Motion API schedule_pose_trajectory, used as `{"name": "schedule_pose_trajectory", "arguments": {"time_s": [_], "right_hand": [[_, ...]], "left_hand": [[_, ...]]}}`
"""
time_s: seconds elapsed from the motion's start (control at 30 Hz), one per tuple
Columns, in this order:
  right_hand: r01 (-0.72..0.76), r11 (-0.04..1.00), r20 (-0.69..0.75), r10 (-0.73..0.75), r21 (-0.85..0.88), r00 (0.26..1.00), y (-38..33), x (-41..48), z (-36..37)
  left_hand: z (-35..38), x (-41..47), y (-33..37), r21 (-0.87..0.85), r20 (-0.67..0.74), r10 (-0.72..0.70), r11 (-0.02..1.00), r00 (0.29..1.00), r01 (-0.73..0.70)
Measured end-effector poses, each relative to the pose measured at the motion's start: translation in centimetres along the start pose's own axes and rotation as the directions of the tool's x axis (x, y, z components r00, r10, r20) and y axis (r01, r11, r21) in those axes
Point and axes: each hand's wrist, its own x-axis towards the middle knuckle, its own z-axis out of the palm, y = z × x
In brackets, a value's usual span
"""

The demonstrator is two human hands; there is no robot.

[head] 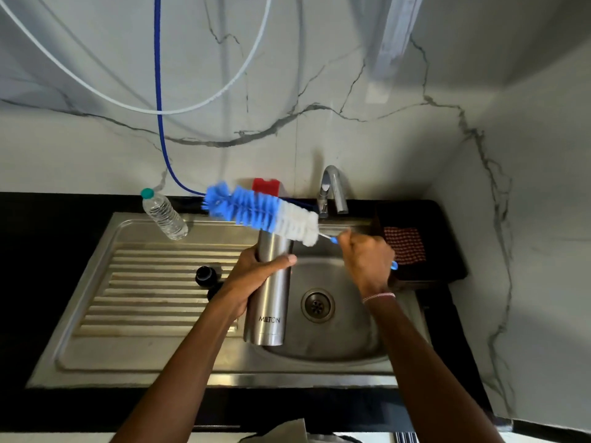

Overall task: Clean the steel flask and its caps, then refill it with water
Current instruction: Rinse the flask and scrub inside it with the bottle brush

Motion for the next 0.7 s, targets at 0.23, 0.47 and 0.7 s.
{"name": "schedule_pose_trajectory", "arguments": {"time_s": [0.23,0.47,0.7], "right_hand": [[-0.031,1.0,-0.04,0.031,0.002,0.999,3.5,-0.6,-0.7],[0.002,1.0,-0.016,-0.002,0.021,1.0,0.6,0.4,0.4],[-0.025,1.0,-0.023,0.025,-0.01,0.999,4.4,-0.4,0.0]], "left_hand": [[-1.9,0.0,-0.6,-0.126,-0.084,-0.02,0.992,0.996,0.009],[0.5,-0.7,-0.2,0.051,-0.059,-0.006,0.999,0.998,0.009],[0.3,-0.7,0.3,-0.146,-0.146,-0.054,0.989,0.988,0.032]]}}
